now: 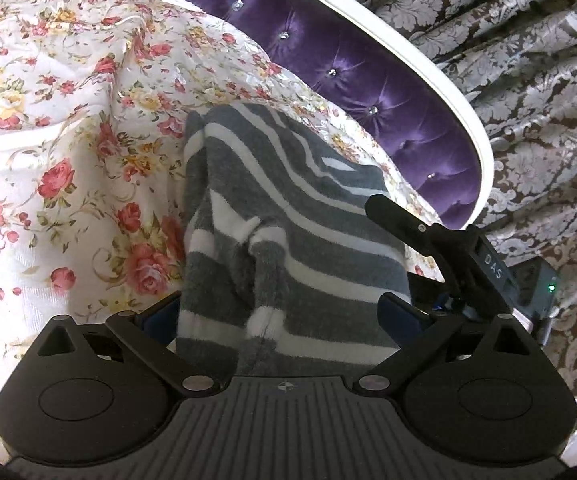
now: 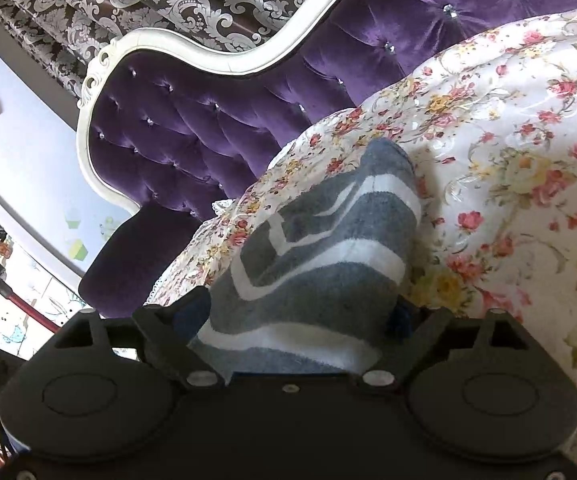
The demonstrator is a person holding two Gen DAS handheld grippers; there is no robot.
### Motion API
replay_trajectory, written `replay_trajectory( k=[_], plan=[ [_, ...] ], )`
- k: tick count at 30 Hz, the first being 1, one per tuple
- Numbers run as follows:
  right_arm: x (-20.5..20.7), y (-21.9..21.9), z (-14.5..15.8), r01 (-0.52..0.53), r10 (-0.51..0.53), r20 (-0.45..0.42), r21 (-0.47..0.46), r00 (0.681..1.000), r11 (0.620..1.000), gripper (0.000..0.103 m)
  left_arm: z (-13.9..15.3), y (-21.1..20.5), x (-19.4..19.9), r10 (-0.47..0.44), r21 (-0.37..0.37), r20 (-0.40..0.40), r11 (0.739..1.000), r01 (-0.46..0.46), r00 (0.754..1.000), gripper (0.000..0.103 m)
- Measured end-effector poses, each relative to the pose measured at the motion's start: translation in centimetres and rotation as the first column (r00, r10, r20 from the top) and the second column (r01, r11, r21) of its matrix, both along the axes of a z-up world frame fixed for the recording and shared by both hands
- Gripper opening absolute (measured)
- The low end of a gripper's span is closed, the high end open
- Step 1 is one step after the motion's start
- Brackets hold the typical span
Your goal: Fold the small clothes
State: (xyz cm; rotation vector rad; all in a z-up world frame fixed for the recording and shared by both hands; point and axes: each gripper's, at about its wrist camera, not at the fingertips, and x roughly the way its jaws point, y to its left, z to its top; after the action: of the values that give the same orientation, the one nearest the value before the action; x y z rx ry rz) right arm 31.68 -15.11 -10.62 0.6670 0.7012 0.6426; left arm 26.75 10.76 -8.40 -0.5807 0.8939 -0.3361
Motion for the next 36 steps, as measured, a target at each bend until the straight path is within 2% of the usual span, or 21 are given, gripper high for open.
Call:
replay_trajectory(
  k=[9,11,13,15,16,17,19,24,29,36],
  plan=[
    [0.3,-0.1,0.0,-0.013,0.013,-0.007,0.006,1.0,1.0,0.094,-0.1,0.2,0.1,0.004,-0.013,-0.003,1.0,-0.004,1.0,0.1],
    [0.3,-0.1,0.1,-0.017,0.017,-0.006,0.001,1.0,1.0,0.094,0.0,0.2,-0.1,0.01,0.001,0.004,1.0,-0.01,1.0,0.089],
    [0.3,0.0,0.2,-0.021,0.021,-0.006,-0.01,1.0,1.0,0.092,0.2,0.3,-0.2,0.016,0.025,0.016,1.0,-0.017,1.0,0.065],
    [0.2,0.1,0.3,-0.019,0.018,-0.009,-0.034,1.0,0.999,0.079,-0.1,0.5,0.0,0.009,0.004,0.001,1.0,-0.009,1.0,0.047],
    [0.2,0.1,0.4,-0.012,0.011,-0.012,-0.06,1.0,0.998,0.065,-0.3,0.6,0.0,0.016,0.0,-0.003,1.0,-0.016,1.0,0.04],
    [0.1,0.1,0.5,-0.002,0.001,-0.013,-0.096,1.0,0.995,0.053,-0.4,0.7,0.0,0.016,-0.003,-0.006,1.0,-0.016,1.0,0.038],
    [0.1,-0.1,0.5,0.003,-0.005,-0.021,-0.137,1.0,0.991,0.046,-0.4,0.8,-0.1,0.011,-0.027,-0.002,1.0,-0.011,1.0,0.029],
    [-1.2,-0.1,2.2,0.013,-0.019,-0.031,-0.191,0.999,0.981,0.043,0.5,-0.1,-1.4,-0.023,-0.061,0.009,0.998,0.023,1.0,0.027],
    [-4.9,-0.9,4.2,0.008,-0.022,-0.058,-0.23,0.998,0.973,0.043,0.8,-1.8,-5.1,-0.069,-0.119,-0.013,0.991,0.067,0.998,0.027],
    [-12.8,-2.8,5.0,-0.019,-0.009,-0.111,-0.249,0.994,0.968,0.043,2.3,-5.2,-13.3,-0.136,-0.073,0.003,0.988,0.136,0.991,0.027]
  ],
)
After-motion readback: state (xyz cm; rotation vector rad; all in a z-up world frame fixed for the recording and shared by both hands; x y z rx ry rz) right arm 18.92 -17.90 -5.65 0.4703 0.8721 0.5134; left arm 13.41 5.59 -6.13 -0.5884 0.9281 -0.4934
